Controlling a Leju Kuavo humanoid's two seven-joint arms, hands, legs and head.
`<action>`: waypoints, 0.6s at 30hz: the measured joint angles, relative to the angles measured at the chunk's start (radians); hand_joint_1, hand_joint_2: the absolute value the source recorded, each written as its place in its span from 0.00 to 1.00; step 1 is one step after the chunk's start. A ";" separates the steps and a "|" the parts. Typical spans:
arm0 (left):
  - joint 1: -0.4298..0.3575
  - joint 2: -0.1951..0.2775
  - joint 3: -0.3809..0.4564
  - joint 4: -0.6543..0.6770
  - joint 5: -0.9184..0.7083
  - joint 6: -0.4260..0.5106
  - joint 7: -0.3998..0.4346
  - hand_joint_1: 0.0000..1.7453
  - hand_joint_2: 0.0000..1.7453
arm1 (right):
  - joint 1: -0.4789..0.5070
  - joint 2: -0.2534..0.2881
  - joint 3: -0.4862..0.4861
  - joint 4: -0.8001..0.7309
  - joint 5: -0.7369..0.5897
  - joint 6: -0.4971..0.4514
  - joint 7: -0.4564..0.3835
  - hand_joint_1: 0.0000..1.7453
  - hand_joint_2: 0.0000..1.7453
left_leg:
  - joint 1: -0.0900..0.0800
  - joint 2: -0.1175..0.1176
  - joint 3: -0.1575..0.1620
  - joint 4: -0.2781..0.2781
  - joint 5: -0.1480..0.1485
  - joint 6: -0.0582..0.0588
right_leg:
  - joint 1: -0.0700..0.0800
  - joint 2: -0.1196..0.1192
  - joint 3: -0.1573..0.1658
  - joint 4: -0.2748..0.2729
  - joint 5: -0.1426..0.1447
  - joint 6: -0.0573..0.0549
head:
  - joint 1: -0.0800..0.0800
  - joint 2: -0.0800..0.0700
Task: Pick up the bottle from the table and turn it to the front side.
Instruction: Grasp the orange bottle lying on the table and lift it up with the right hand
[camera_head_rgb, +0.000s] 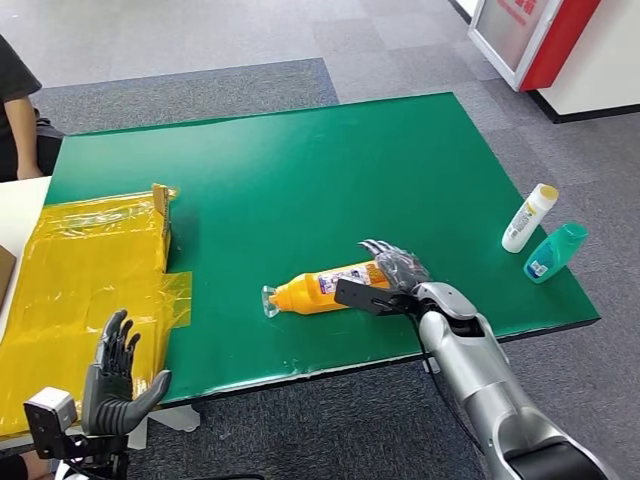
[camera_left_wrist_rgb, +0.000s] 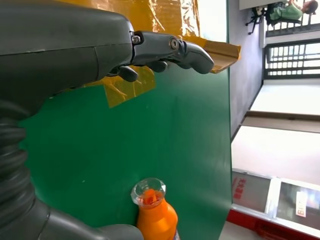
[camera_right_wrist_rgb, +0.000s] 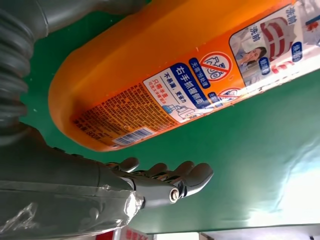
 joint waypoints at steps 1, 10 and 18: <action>0.000 0.001 0.000 0.002 0.000 0.000 0.000 0.00 1.00 | -0.002 0.000 0.000 0.005 0.000 0.000 0.000 0.00 1.00 | 0.000 0.000 0.000 0.000 0.000 0.000 | 0.000 0.000 0.000 0.000 0.000 0.000 | 0.000 0.000; -0.011 0.013 -0.012 0.020 0.018 0.003 -0.003 0.00 1.00 | -0.062 -0.002 0.028 0.098 0.015 0.018 0.010 0.00 1.00 | 0.000 0.000 0.000 0.000 0.000 0.000 | 0.000 0.000 0.000 0.000 0.001 0.000 | 0.000 0.000; -0.047 0.037 -0.063 0.078 0.065 0.026 -0.039 0.00 1.00 | -0.257 -0.009 0.088 0.357 0.001 0.147 0.018 0.75 1.00 | 0.000 0.000 0.001 0.000 0.002 0.000 | 0.000 0.000 0.000 0.000 0.002 0.000 | 0.000 0.000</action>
